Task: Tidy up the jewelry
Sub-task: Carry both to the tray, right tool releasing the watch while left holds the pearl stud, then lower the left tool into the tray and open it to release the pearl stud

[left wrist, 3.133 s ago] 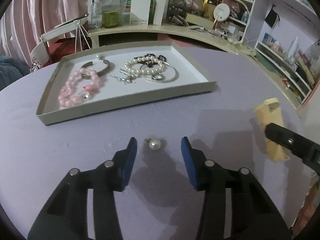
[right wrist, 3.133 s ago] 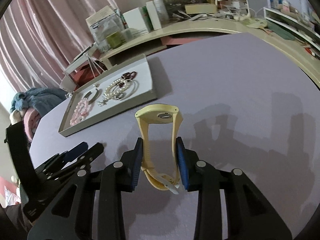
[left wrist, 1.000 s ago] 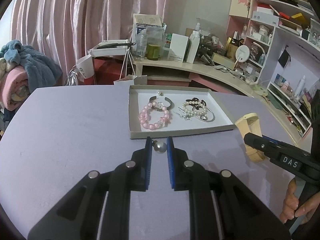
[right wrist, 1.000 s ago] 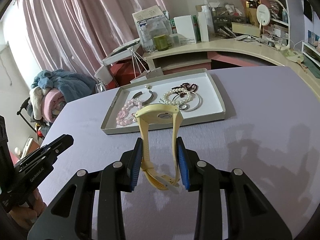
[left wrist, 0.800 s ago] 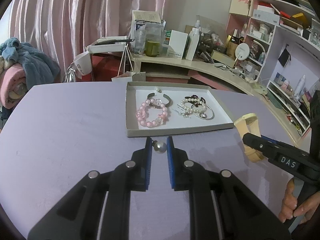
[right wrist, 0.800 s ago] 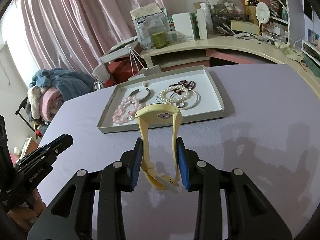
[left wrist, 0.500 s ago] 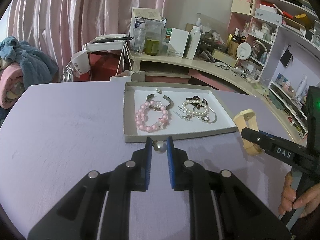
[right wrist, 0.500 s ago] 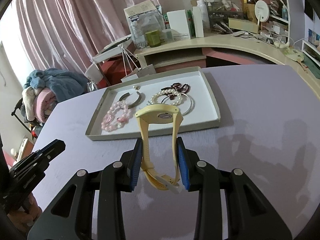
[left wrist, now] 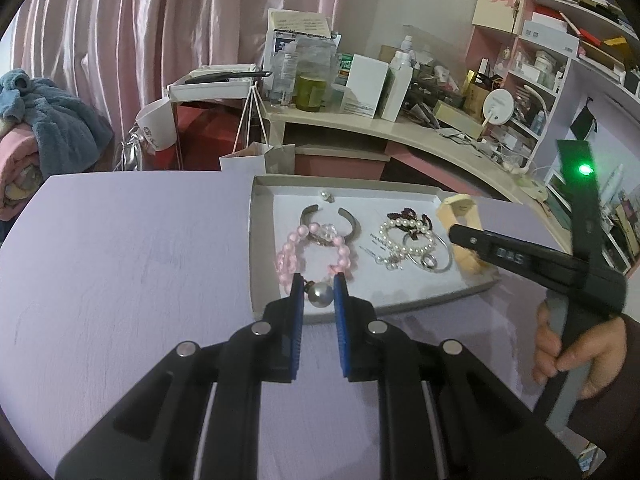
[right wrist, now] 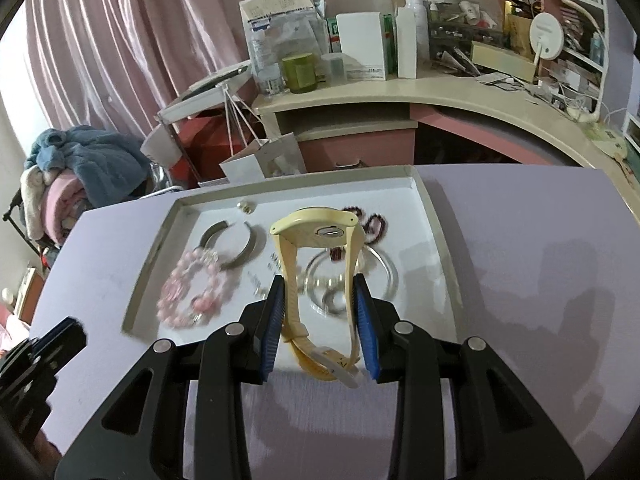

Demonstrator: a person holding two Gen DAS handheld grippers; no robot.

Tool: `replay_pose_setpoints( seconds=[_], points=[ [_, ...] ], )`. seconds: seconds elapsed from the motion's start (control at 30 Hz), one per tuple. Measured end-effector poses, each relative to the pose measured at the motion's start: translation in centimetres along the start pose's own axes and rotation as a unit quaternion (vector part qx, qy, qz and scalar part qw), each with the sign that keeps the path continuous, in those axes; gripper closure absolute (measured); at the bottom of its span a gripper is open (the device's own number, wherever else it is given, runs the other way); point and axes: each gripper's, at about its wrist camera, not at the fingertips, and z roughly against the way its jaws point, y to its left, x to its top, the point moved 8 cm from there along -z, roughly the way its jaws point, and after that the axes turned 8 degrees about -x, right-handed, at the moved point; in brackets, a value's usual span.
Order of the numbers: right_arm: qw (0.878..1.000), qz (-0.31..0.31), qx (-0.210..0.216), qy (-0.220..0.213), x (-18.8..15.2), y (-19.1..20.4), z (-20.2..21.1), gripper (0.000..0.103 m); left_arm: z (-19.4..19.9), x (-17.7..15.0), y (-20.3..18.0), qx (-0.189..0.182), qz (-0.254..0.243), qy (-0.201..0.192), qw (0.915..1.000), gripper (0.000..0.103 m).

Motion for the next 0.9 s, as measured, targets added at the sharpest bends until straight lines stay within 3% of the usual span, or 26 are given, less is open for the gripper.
replay_pose_setpoints(
  seconds=[0.07, 0.23, 0.53, 0.9],
  points=[
    [1.000, -0.003, 0.001, 0.000, 0.4, 0.0, -0.6, 0.066, -0.5, 0.3, 0.2, 0.000, -0.001, 0.002, 1.0000, 0.088],
    [1.000, -0.005, 0.005, -0.007, 0.8, 0.0, -1.2, 0.038, -1.7, 1.1, 0.2, -0.004, -0.005, 0.007, 1.0000, 0.088],
    [0.999, -0.035, -0.002, -0.002, -1.6, -2.0, -0.1, 0.038, -4.5, 1.8, -1.2, -0.031, -0.009, 0.022, 0.9992, 0.088],
    [0.998, -0.065, -0.014, -0.017, -1.6, -4.2, 0.8, 0.037, -8.2, 4.1, -4.0, -0.069, -0.026, 0.032, 0.9968, 0.088]
  ],
)
